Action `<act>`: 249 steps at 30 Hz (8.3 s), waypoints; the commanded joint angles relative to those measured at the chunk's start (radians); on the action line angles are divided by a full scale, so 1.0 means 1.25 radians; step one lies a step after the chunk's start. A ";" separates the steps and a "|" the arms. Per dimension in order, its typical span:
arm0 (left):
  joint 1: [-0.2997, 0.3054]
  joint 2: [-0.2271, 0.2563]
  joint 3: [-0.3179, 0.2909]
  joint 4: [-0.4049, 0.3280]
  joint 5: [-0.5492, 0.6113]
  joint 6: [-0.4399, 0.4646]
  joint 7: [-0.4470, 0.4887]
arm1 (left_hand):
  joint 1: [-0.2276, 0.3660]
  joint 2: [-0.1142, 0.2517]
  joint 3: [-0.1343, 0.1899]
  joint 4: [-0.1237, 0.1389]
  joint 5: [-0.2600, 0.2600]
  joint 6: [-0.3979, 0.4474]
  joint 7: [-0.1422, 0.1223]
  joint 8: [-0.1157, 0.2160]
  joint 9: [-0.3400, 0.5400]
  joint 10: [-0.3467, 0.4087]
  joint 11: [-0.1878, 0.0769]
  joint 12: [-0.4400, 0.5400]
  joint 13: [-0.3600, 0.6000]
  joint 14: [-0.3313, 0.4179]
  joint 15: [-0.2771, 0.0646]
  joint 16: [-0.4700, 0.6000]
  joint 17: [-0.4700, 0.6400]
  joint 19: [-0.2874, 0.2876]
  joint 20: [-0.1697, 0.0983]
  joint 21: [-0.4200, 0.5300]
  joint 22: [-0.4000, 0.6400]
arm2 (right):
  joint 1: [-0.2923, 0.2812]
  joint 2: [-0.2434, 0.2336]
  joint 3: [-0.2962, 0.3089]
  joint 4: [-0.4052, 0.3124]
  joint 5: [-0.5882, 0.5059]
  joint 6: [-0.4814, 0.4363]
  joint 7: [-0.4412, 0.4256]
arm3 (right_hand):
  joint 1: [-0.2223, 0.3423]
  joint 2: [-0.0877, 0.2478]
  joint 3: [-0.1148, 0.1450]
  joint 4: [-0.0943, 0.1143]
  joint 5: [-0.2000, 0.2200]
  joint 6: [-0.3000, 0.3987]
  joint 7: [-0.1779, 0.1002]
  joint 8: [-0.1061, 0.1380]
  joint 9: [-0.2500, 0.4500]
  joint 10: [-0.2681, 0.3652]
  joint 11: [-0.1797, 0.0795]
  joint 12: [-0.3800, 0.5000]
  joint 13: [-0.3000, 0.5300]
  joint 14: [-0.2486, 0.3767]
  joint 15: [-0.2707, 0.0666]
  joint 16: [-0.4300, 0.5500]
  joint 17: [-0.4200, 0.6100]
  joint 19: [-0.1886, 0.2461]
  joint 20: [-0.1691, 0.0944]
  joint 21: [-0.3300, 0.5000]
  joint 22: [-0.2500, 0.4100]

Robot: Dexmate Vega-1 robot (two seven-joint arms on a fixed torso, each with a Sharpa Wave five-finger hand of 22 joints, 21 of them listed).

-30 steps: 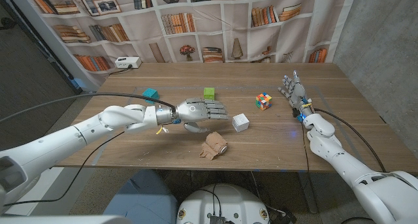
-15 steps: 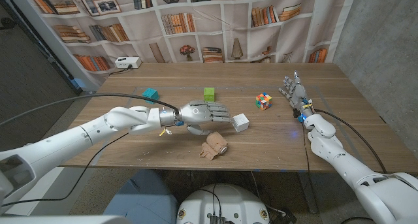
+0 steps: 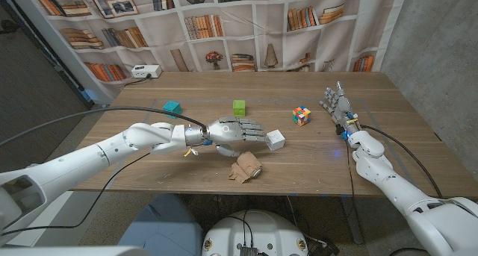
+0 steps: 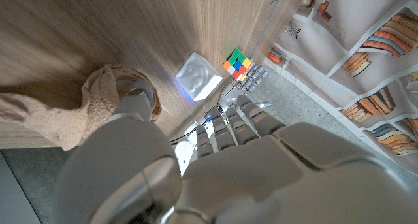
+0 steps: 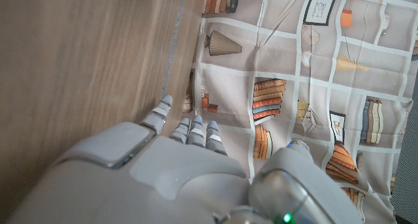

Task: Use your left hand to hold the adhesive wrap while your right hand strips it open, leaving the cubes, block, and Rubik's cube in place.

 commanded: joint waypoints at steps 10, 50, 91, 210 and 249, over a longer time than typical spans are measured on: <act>0.025 0.033 -0.027 -0.034 -0.036 -0.008 0.000 | -0.045 -0.001 -0.020 0.023 -0.004 0.014 -0.002 0.008 0.003 0.006 0.006 0.006 0.005 0.005 0.001 0.008 0.009 0.001 0.006 0.005 0.004 | 0.005 0.004 -0.001 0.005 0.001 0.004 0.006 | 0.005 0.006 0.002 -0.006 -0.002 0.003 -0.006 -0.001 0.002 -0.003 -0.004 0.002 0.002 -0.004 -0.003 0.003 0.002 -0.003 0.007 0.001 0.001; 0.124 0.107 -0.094 -0.123 -0.051 -0.002 0.015 | -0.067 -0.010 -0.031 0.025 0.003 0.038 0.004 0.015 0.002 0.004 0.010 0.005 0.005 0.003 0.000 0.006 0.008 0.000 0.008 0.004 0.004 | -0.057 -0.027 0.004 -0.112 -0.003 -0.029 -0.056 | 0.006 0.011 0.003 -0.008 -0.002 0.004 -0.004 0.000 0.002 -0.002 -0.003 0.002 0.002 -0.004 -0.003 0.003 0.002 -0.003 0.007 0.001 0.001; 0.193 0.098 -0.117 -0.121 -0.067 -0.001 0.023 | -0.028 0.061 0.010 0.011 0.019 0.081 0.011 0.022 0.000 0.018 0.012 0.009 0.005 0.017 0.003 0.007 0.006 0.002 0.013 0.005 0.004 | -0.102 -0.045 0.009 -0.166 -0.001 -0.037 -0.078 | 0.007 0.012 0.003 -0.011 -0.002 0.005 -0.005 0.000 0.002 -0.002 -0.005 0.002 0.002 -0.003 -0.004 0.004 0.002 -0.002 0.007 0.001 0.001; 0.167 0.056 -0.071 -0.137 -0.023 0.019 -0.037 | 0.068 0.074 0.031 -0.001 -0.036 0.297 0.020 0.055 -0.002 0.246 -0.005 0.073 0.036 0.333 -0.046 0.085 0.032 0.127 0.065 0.075 0.034 | -0.135 -0.060 0.048 -0.139 0.027 -0.002 -0.059 | 0.003 0.016 0.000 -0.014 -0.002 0.012 -0.009 0.001 0.002 0.007 -0.010 0.005 0.002 0.007 -0.010 0.007 0.002 0.005 0.007 0.003 0.001; 0.181 0.047 -0.055 -0.120 -0.033 0.026 -0.044 | 0.063 0.072 0.025 -0.003 -0.036 0.426 0.029 0.084 -0.001 0.324 -0.011 0.097 0.051 0.372 -0.048 0.092 0.037 0.126 0.067 0.084 0.035 | -0.135 -0.059 0.044 -0.137 0.025 -0.001 -0.056 | 0.004 0.016 0.000 -0.017 -0.002 0.018 -0.010 0.002 0.002 0.011 -0.013 0.005 0.002 0.016 -0.012 0.008 0.001 0.008 0.007 0.002 0.001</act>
